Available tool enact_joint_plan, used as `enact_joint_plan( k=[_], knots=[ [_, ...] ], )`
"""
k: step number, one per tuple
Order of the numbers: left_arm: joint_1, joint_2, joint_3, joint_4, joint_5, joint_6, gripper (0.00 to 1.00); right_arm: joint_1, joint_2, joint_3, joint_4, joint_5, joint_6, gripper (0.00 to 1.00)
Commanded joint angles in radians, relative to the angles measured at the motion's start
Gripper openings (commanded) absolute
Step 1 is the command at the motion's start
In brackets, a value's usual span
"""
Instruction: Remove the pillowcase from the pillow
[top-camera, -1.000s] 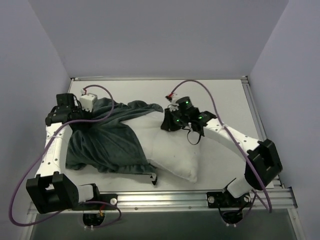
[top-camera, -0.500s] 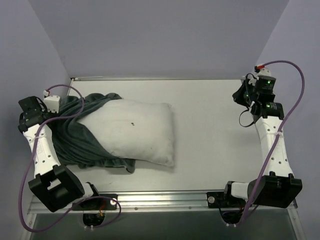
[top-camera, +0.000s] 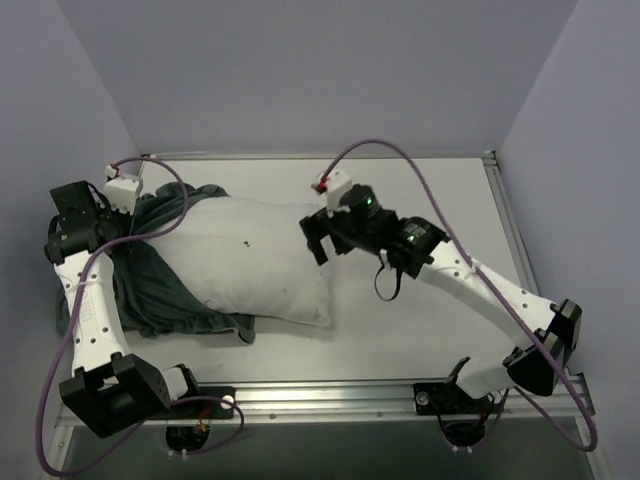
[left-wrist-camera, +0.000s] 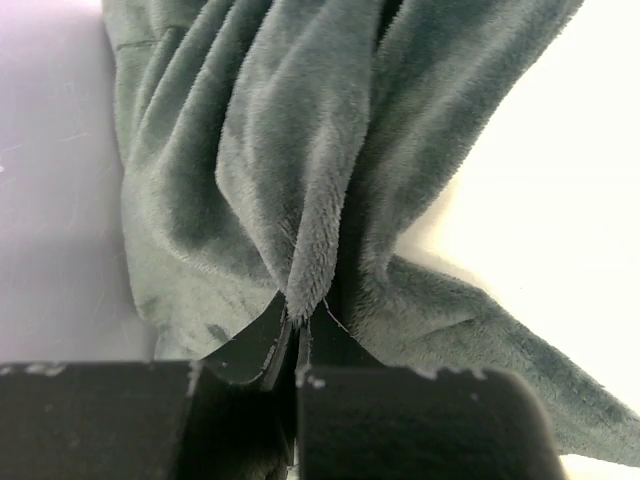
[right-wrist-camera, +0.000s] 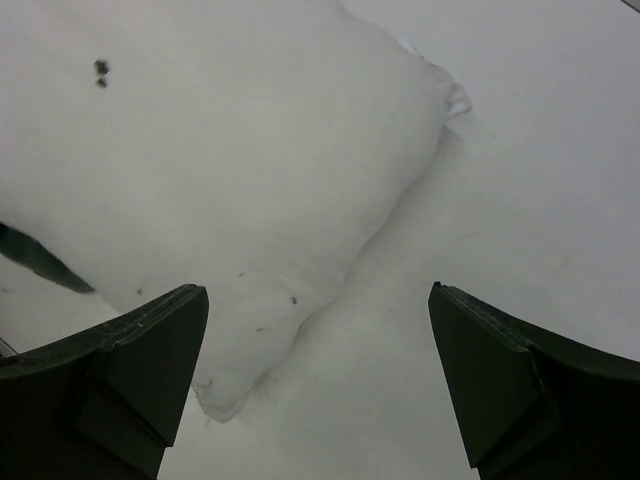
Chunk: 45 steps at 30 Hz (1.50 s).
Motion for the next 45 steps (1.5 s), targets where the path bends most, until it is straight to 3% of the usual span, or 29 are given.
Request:
enact_joint_plan(
  k=[1,6,10,16,21,30,35,39,45],
  knots=[
    [-0.001,0.003,0.062,-0.013,0.004,-0.022,0.02,0.204,-0.027,-0.056,0.048,0.253,-0.129,1.00],
    [-0.010,0.008,0.065,-0.019,0.009,-0.032,0.02,0.584,-0.060,-0.258,0.226,0.479,-0.345,1.00],
    [-0.016,0.014,0.068,-0.022,0.003,-0.045,0.02,0.709,0.033,-0.317,0.329,0.609,-0.477,1.00],
    [-0.022,0.009,0.065,-0.027,0.001,-0.041,0.02,0.710,0.234,-0.320,0.473,0.760,-0.594,1.00],
    [-0.022,0.017,0.074,-0.028,-0.005,-0.039,0.02,0.677,0.371,-0.271,0.537,0.755,-0.672,1.00],
    [-0.022,0.035,0.089,-0.021,0.020,-0.058,0.02,0.545,0.604,-0.209,0.677,0.901,-0.847,1.00],
    [-0.022,0.049,0.086,-0.010,0.015,-0.049,0.02,0.525,0.653,-0.231,0.812,0.935,-0.979,1.00],
    [-0.022,0.060,0.094,-0.004,0.012,-0.044,0.02,0.519,0.675,-0.254,1.024,1.005,-1.157,1.00],
    [-0.022,0.072,0.096,0.008,0.017,-0.042,0.02,0.532,0.621,-0.245,1.065,0.993,-1.281,1.00]
  ],
)
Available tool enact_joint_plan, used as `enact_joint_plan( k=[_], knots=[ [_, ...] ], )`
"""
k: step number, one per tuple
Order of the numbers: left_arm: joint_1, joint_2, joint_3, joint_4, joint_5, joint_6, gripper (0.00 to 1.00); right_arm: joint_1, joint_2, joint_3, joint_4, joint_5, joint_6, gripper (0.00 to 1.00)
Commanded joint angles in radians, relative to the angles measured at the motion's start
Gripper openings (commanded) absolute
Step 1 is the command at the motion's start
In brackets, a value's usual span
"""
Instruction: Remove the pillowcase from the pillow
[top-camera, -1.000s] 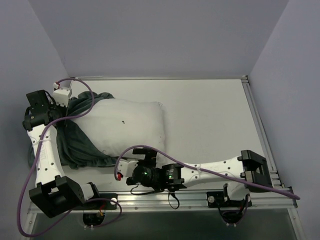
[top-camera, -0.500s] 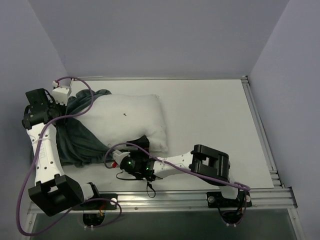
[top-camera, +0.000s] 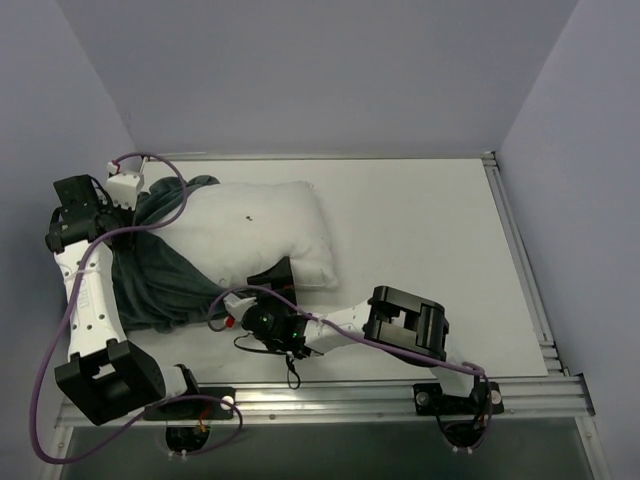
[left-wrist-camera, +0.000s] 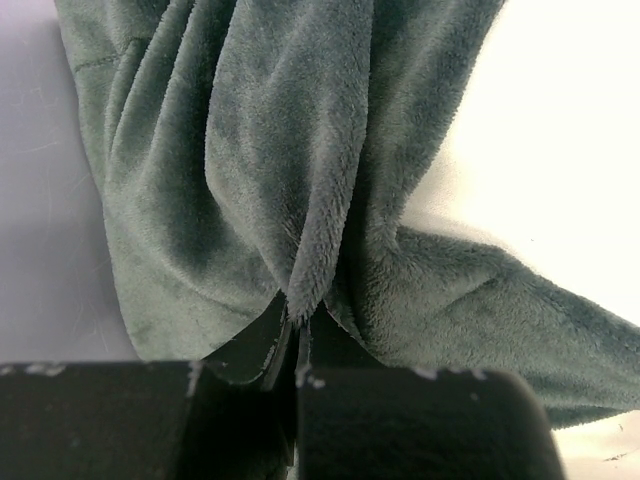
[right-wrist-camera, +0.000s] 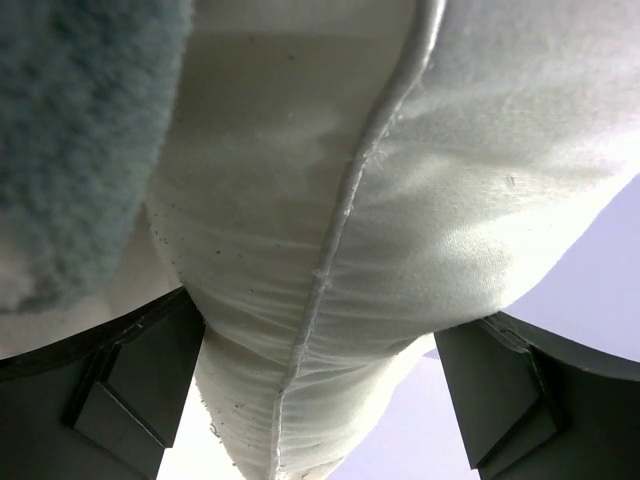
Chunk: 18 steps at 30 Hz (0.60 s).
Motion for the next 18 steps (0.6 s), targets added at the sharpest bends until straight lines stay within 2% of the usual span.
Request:
enact_joint_plan(
  k=[1,2,6,9,14,17,18],
  knots=[
    [-0.006,0.007,0.044,0.037,0.020,-0.001,0.02,0.006,-0.054,-0.005,0.149,0.030,-0.154,1.00],
    [-0.006,0.010,0.044,0.037,0.024,-0.002,0.02,0.006,-0.054,-0.017,0.201,0.032,-0.182,1.00],
    [-0.006,0.015,0.041,0.045,0.028,-0.007,0.02,-0.017,-0.026,-0.042,0.234,0.041,-0.255,1.00],
    [-0.006,0.013,0.039,0.045,0.028,-0.004,0.02,-0.023,0.000,-0.050,0.344,0.052,-0.323,1.00],
    [-0.006,0.009,0.044,0.039,0.028,-0.002,0.02,-0.092,0.027,0.045,0.187,-0.008,-0.187,0.97],
    [-0.006,0.007,0.042,0.033,0.036,-0.002,0.02,-0.133,0.052,0.079,0.151,-0.016,-0.165,0.56],
    [-0.006,0.007,0.042,0.030,0.037,-0.002,0.02,-0.139,0.055,0.085,0.148,-0.016,-0.164,0.31]
  ],
)
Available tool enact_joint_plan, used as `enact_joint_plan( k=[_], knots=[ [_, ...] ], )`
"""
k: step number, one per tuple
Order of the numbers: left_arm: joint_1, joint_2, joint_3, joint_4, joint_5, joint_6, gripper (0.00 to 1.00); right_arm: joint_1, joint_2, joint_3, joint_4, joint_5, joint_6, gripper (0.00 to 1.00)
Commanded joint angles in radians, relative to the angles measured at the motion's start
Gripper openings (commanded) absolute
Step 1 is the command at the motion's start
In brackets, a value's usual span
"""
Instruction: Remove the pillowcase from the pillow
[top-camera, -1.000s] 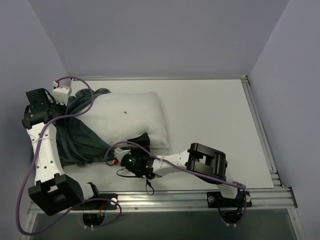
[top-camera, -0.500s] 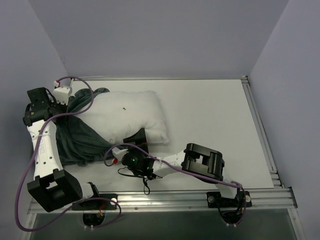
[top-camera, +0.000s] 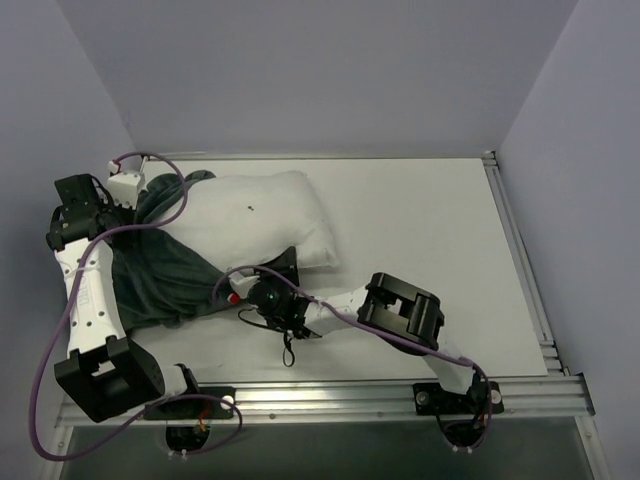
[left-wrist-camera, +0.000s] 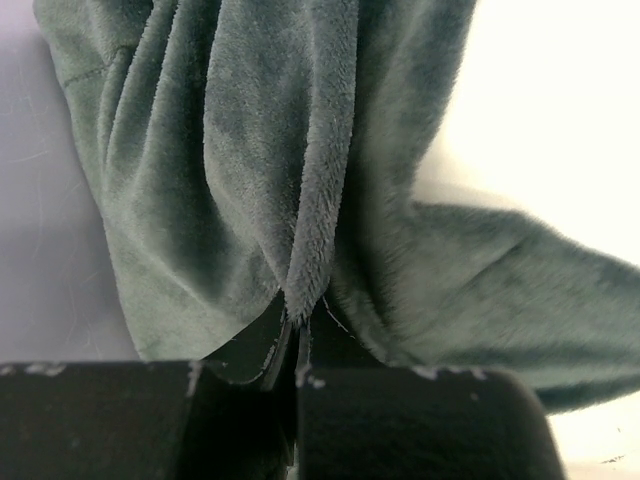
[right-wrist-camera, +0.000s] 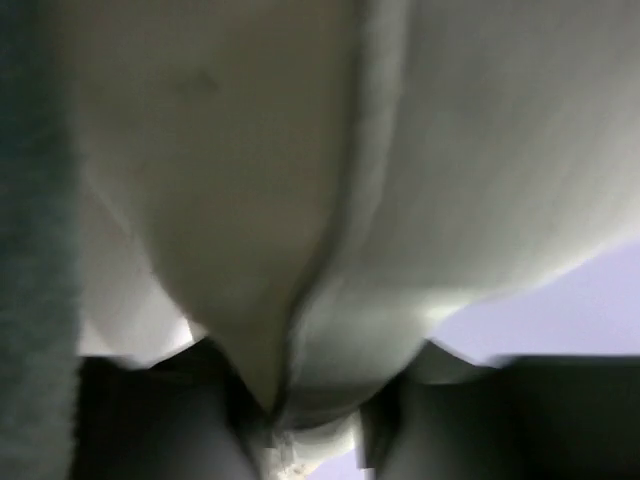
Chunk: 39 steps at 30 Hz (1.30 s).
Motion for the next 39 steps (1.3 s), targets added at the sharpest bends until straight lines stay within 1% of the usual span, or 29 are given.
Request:
enact_joint_plan(
  k=[1,2,3,5,9,10,12,13,15,16,19,21,23,24,25,26,27,28,29,30,31,32,33,34,35,36,37,38,39],
  knots=[
    [-0.006,-0.007,0.042,0.021,0.028,-0.002,0.02,-0.052,0.008,0.059,-0.018,-0.008,0.038,0.21],
    [-0.006,-0.007,0.040,0.021,0.031,-0.004,0.02,-0.061,0.005,0.068,-0.017,-0.004,0.040,0.09],
    [-0.006,-0.007,0.040,0.021,0.029,-0.002,0.02,-0.065,-0.003,0.070,-0.003,0.006,0.040,0.00],
    [-0.006,-0.010,0.037,0.021,0.031,-0.002,0.02,-0.078,-0.047,0.079,-0.008,0.018,0.081,0.00],
    [-0.004,-0.014,0.034,0.020,0.009,0.019,0.02,-0.156,-0.180,0.099,-0.057,0.030,0.195,0.00],
    [-0.004,-0.016,0.034,0.023,0.006,0.023,0.02,-0.171,-0.244,0.105,-0.092,0.024,0.216,0.00],
    [-0.003,-0.014,0.033,0.029,-0.010,0.030,0.02,-0.212,-0.311,0.129,-0.132,0.015,0.288,0.00],
    [-0.003,-0.014,0.031,0.032,-0.015,0.032,0.02,-0.223,-0.379,0.140,-0.194,0.001,0.319,0.00],
    [0.003,-0.013,0.031,0.037,-0.023,0.033,0.02,-0.246,-0.450,0.166,-0.260,-0.052,0.391,0.00],
    [0.005,-0.010,0.031,0.037,-0.018,0.033,0.02,-0.275,-0.517,0.185,-0.314,-0.109,0.466,0.00],
    [0.016,0.001,0.040,0.034,0.006,0.021,0.02,-0.328,-0.625,0.200,-0.386,-0.204,0.598,0.00],
    [0.016,0.009,0.051,0.026,0.023,0.007,0.02,-0.342,-0.652,0.206,-0.402,-0.230,0.600,0.00],
    [0.013,0.018,0.082,0.015,0.040,-0.003,0.02,-0.326,-0.664,0.249,-0.472,-0.261,0.639,0.00],
    [0.013,0.022,0.097,0.006,0.072,-0.008,0.02,-0.322,-0.665,0.273,-0.509,-0.314,0.672,0.00],
    [0.003,0.033,0.117,-0.006,0.091,-0.008,0.02,-0.316,-0.659,0.298,-0.582,-0.341,0.702,0.00],
    [-0.004,0.041,0.172,-0.043,0.109,-0.008,0.17,-0.288,-0.653,0.345,-0.610,-0.355,0.754,0.00],
    [-0.015,0.048,0.206,-0.064,0.129,-0.007,0.31,-0.271,-0.647,0.363,-0.635,-0.367,0.768,0.00],
    [-0.038,0.058,0.241,-0.090,0.178,-0.008,0.50,-0.256,-0.632,0.379,-0.671,-0.370,0.781,0.00],
    [-0.050,0.059,0.316,-0.139,0.215,-0.011,0.65,-0.241,-0.627,0.402,-0.686,-0.373,0.819,0.00],
    [-0.061,0.061,0.354,-0.167,0.265,-0.013,0.83,-0.233,-0.621,0.415,-0.701,-0.387,0.850,0.00],
    [-0.070,0.056,0.390,-0.195,0.326,-0.013,0.90,-0.234,-0.613,0.427,-0.730,-0.433,0.889,0.00],
    [-0.075,0.052,0.426,-0.247,0.494,-0.014,0.99,-0.245,-0.609,0.436,-0.742,-0.462,0.931,0.00],
    [-0.075,0.047,0.491,-0.277,0.596,0.005,0.94,-0.269,-0.607,0.447,-0.753,-0.497,1.009,0.00],
    [-0.075,0.030,0.511,-0.301,0.679,0.001,0.94,-0.285,-0.601,0.450,-0.765,-0.558,1.049,0.00],
    [-0.079,0.018,0.516,-0.286,0.823,-0.025,0.94,-0.297,-0.596,0.452,-0.765,-0.588,1.084,0.00],
    [-0.087,0.004,0.493,-0.266,0.877,-0.084,0.94,-0.309,-0.592,0.453,-0.799,-0.609,1.116,0.00],
    [-0.108,-0.020,0.476,-0.246,0.900,-0.108,0.94,-0.323,-0.578,0.453,-0.814,-0.622,1.168,0.00],
    [-0.144,-0.033,0.456,-0.214,0.829,-0.129,0.94,-0.328,-0.570,0.455,-0.824,-0.634,1.189,0.00],
    [-0.255,-0.043,0.435,-0.203,0.748,-0.151,0.94,-0.331,-0.563,0.458,-0.834,-0.637,1.207,0.00]
  ],
)
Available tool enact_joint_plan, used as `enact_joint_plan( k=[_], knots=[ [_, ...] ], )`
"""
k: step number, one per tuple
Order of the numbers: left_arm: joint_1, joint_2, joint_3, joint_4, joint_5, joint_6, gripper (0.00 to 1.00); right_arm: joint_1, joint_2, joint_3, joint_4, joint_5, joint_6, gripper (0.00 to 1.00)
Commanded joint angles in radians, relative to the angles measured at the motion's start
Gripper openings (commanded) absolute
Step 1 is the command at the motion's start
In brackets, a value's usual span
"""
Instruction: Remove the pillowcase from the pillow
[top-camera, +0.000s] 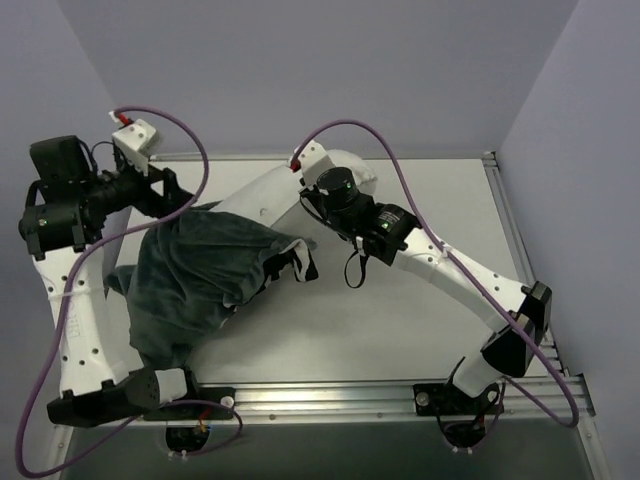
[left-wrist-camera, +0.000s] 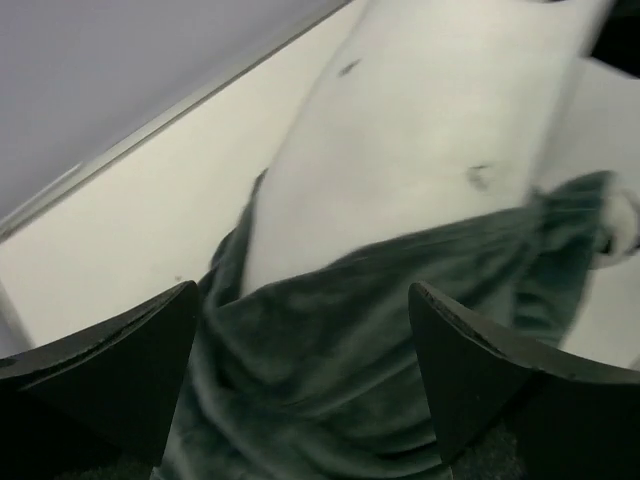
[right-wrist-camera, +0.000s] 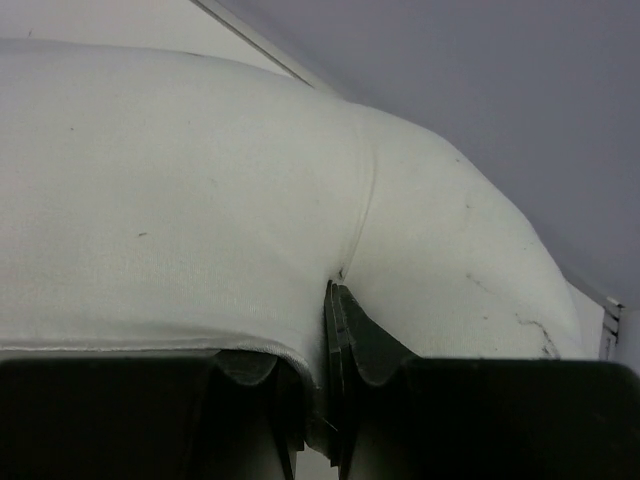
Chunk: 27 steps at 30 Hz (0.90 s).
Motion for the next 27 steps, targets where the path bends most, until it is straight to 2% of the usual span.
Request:
enact_joint_plan(
  k=[1,2,3,5,9,12,16,20,22,24,25,26,27],
  knots=[
    [-0.206,-0.061,-0.075,0.000,0.014,-0.071,0.94,-0.026,0.011,0.076,0.043,-0.093,0.241,0.00],
    [-0.272,-0.071,-0.106,0.009,-0.069,-0.057,0.94,-0.034,0.016,0.077,0.038,-0.111,0.254,0.00],
    [-0.391,-0.084,-0.135,0.017,-0.188,-0.044,0.94,-0.042,0.018,0.077,0.032,-0.123,0.287,0.00],
    [-0.456,-0.120,-0.200,0.017,-0.241,-0.027,0.94,-0.082,0.021,0.085,0.017,-0.152,0.347,0.00],
    [-0.544,-0.159,-0.267,0.006,-0.342,0.028,0.94,-0.131,0.019,0.085,-0.002,-0.224,0.426,0.00],
    [-0.618,-0.162,-0.352,0.037,-0.496,0.079,0.94,-0.140,0.019,0.079,-0.003,-0.251,0.458,0.00],
    [-0.719,-0.130,-0.439,0.156,-0.776,0.139,0.94,-0.155,0.027,0.083,-0.002,-0.329,0.498,0.00],
    [-0.744,-0.067,-0.485,0.267,-0.973,0.159,0.94,-0.158,0.024,0.094,-0.011,-0.399,0.515,0.00],
    [-0.744,-0.041,-0.490,0.279,-0.999,0.164,0.93,-0.164,0.002,0.085,-0.002,-0.444,0.513,0.00],
    [-0.742,-0.039,-0.490,0.278,-0.986,0.167,0.62,-0.168,-0.027,0.076,0.008,-0.494,0.495,0.00],
    [-0.742,-0.053,-0.488,0.272,-0.969,0.167,0.29,-0.174,-0.037,0.063,0.009,-0.523,0.451,0.00],
    [-0.742,-0.064,-0.488,0.267,-0.950,0.167,0.12,-0.172,-0.047,0.060,0.008,-0.565,0.429,0.00],
    [-0.742,-0.085,-0.490,0.265,-0.924,0.165,0.02,-0.172,-0.067,0.060,-0.009,-0.596,0.404,0.00]
  ],
)
